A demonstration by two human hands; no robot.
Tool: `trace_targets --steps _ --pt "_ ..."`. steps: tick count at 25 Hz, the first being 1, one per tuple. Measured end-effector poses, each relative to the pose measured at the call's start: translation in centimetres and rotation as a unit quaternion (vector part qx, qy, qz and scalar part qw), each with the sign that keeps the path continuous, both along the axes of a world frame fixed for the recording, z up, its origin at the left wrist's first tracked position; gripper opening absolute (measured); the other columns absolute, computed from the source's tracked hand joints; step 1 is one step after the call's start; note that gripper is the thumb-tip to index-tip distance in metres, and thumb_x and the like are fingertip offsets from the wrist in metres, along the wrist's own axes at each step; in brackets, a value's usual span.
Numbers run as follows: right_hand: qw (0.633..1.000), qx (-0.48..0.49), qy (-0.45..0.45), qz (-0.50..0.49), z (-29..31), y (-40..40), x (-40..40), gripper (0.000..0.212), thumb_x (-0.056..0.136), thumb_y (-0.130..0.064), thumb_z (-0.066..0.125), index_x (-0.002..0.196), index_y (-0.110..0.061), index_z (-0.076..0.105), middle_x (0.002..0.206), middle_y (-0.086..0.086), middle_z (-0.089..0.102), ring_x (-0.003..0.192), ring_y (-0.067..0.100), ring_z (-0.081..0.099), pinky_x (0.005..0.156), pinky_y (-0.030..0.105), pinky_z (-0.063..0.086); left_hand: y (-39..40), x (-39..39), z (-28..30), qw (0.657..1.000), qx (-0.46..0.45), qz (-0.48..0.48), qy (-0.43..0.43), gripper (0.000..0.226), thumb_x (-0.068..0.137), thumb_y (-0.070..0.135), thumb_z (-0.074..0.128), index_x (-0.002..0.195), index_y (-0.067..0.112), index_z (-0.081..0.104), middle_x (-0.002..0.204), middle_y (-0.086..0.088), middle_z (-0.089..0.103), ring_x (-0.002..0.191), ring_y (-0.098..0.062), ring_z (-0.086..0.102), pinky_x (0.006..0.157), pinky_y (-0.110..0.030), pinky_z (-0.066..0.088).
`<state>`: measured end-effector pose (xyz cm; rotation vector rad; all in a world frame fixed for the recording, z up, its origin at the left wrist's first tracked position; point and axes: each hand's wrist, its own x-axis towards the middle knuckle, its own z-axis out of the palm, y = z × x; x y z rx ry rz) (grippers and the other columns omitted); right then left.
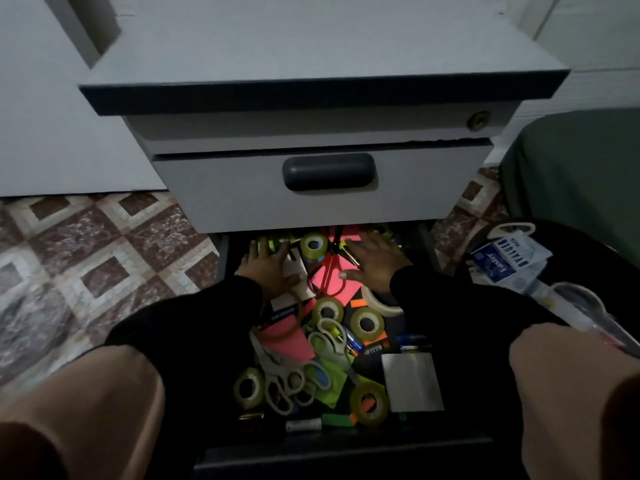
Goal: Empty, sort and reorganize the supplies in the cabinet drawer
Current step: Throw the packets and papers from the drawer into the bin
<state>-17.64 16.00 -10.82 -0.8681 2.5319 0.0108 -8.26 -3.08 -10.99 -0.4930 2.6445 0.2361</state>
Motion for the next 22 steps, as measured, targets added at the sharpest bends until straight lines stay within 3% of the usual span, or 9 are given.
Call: trace_targets --steps 3,8,11,18,20,22 --pt "0.999 0.028 -0.02 -0.018 -0.8 -0.9 -1.3 0.078 0.09 -0.064 0.033 0.151 -0.027 0.0 0.159 0.006 -0.008 0.147 0.028 -0.009 0.119 0.048 0.002 -0.5 -1.8 0.0 0.999 -0.008 0.019 -0.026 0.079 0.09 0.064 0.034 0.151 0.027 0.001 0.157 -0.018 0.003 0.145 -0.037 0.001 0.116 -0.047 0.01" --pt "0.998 0.056 -0.041 0.0 -1.9 -0.5 -1.3 0.08 0.089 -0.065 0.035 0.151 -0.029 -0.001 0.159 0.0 -0.011 0.145 0.03 -0.019 0.117 0.05 0.001 -0.2 -2.3 -1.0 0.994 0.036 0.067 -0.08 0.082 0.086 0.07 0.036 0.149 0.038 -0.006 0.156 -0.019 -0.013 0.145 -0.037 -0.009 0.116 -0.05 0.007" --pt "0.997 0.06 -0.048 0.018 -1.7 0.0 -1.0 0.083 0.088 -0.066 0.037 0.151 -0.029 -0.002 0.159 -0.001 -0.008 0.145 0.028 -0.02 0.118 0.047 0.006 -0.2 -2.0 -1.0 0.995 0.001 0.036 -0.092 0.081 0.085 0.071 0.035 0.149 0.039 -0.005 0.156 -0.02 -0.011 0.145 -0.038 -0.008 0.116 -0.05 0.007" --pt "0.992 0.064 -0.099 0.034 -1.2 1.7 1.2 0.088 0.086 -0.063 0.046 0.151 -0.029 -0.001 0.16 0.002 0.002 0.146 0.028 0.013 0.116 0.039 0.022 0.8 1.3 -0.3 0.995 -0.016 0.002 -0.097 0.083 0.085 0.073 0.031 0.15 0.036 -0.003 0.157 -0.017 0.005 0.142 -0.04 0.017 0.113 -0.047 0.021" --pt "0.992 0.059 -0.097 0.051 -0.2 2.2 1.7 0.078 0.089 -0.059 0.046 0.151 -0.027 0.012 0.158 0.002 0.018 0.142 0.026 0.026 0.113 0.033 0.029 0.8 2.1 -0.2 0.997 -0.009 -0.011 -0.079 0.084 0.085 0.072 0.034 0.151 0.032 -0.002 0.155 -0.015 0.018 0.137 -0.035 0.032 0.107 -0.044 0.031" --pt "0.994 0.047 -0.081 0.055 0.7 2.5 2.1 0.059 0.092 -0.053 0.045 0.142 -0.021 0.04 0.145 0.006 0.043 0.131 0.026 0.043 0.102 0.03 0.038 0.8 2.7 0.2 0.997 -0.026 -0.046 -0.061 0.08 0.088 0.065 0.039 0.151 0.028 0.006 0.149 -0.012 0.033 0.131 -0.032 0.042 0.101 -0.04 0.039"
